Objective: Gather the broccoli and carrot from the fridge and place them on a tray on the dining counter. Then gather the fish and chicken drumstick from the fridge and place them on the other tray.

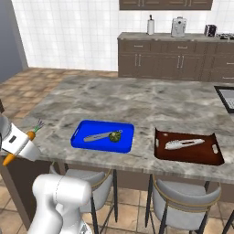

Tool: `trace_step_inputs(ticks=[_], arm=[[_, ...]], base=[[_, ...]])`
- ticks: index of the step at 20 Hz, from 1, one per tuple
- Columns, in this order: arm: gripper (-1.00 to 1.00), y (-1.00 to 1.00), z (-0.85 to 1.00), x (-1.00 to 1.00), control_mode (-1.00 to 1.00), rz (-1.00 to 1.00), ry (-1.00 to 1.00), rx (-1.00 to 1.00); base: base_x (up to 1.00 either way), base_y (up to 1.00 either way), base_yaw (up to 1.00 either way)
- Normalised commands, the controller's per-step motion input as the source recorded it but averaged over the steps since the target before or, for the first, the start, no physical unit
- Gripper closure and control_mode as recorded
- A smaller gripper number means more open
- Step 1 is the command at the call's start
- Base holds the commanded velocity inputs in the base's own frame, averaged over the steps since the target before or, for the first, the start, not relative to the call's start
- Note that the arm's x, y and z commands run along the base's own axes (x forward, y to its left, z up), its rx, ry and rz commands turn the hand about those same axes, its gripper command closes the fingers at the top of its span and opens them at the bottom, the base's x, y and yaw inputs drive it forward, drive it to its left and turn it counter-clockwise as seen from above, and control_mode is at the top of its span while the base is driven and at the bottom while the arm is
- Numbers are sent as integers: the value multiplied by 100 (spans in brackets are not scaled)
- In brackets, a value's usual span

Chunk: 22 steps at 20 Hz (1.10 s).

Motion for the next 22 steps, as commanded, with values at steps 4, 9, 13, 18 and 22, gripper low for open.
trace_step_inputs(ticks=[4, 9, 13, 18, 22], arm=[[100, 0, 0, 0, 100, 0, 0, 0], [100, -4, 0, 73, -100, 0, 7, 2], [100, -14, -2, 98, -100, 0, 8, 6], [100, -1, -17, 98, -100, 0, 8, 1], [100, 0, -40, 87, -100, 0, 12, 0]], base=[[67, 0, -1], [20, 0, 0], [0, 0, 0], [0, 0, 0], [0, 0, 0]])
